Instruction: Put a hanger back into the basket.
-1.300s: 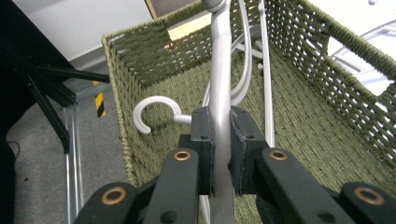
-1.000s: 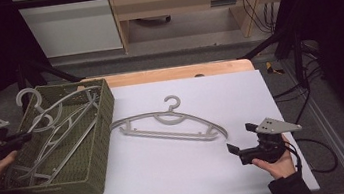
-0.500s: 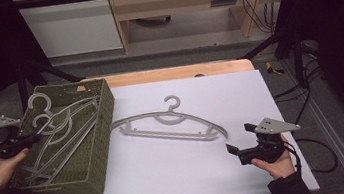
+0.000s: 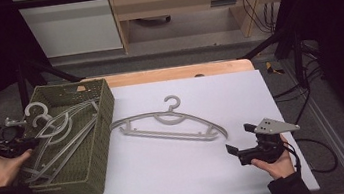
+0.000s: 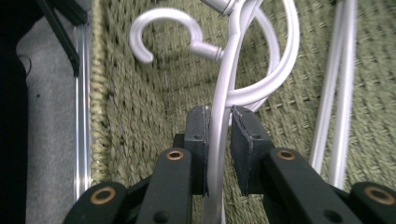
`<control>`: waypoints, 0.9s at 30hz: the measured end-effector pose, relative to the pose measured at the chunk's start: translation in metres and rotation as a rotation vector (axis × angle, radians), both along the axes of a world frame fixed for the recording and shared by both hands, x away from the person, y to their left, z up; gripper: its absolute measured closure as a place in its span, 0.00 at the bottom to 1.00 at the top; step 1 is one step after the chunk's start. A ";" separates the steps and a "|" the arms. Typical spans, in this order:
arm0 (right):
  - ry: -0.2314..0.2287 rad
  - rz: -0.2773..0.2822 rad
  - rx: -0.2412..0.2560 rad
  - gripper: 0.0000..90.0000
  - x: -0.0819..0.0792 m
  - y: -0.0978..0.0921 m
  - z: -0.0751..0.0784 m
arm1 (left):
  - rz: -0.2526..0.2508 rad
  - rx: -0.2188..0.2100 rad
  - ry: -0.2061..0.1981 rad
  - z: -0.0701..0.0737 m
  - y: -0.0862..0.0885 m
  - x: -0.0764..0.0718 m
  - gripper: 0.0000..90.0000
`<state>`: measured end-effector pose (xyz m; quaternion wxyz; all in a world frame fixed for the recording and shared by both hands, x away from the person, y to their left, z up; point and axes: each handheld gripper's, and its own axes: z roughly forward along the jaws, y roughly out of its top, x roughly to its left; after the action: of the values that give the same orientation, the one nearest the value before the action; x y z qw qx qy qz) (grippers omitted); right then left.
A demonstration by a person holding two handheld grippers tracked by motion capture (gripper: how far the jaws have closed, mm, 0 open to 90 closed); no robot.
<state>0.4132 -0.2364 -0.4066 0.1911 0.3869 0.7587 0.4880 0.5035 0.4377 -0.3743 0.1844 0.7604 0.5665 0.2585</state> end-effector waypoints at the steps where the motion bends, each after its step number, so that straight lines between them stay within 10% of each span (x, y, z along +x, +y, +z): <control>1: -0.001 0.004 -0.002 0.04 0.000 -0.001 0.000 | 0.005 0.004 0.007 -0.002 0.001 0.001 0.84; 5: -0.002 0.001 -0.003 0.04 0.000 0.000 0.000 | -0.002 0.004 0.052 -0.006 0.002 0.002 0.76; 14: -0.005 0.001 0.001 0.04 -0.001 -0.001 0.001 | 0.006 -0.025 0.020 -0.001 0.003 -0.008 0.62; 27: -0.013 -0.008 0.003 0.04 -0.001 -0.001 0.002 | -0.140 -0.194 -0.259 0.031 -0.036 -0.045 0.43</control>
<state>0.4126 -0.2370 -0.4045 0.1974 0.3871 0.7551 0.4909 0.4587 0.4021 -0.3436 0.3461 0.7370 0.5059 0.2849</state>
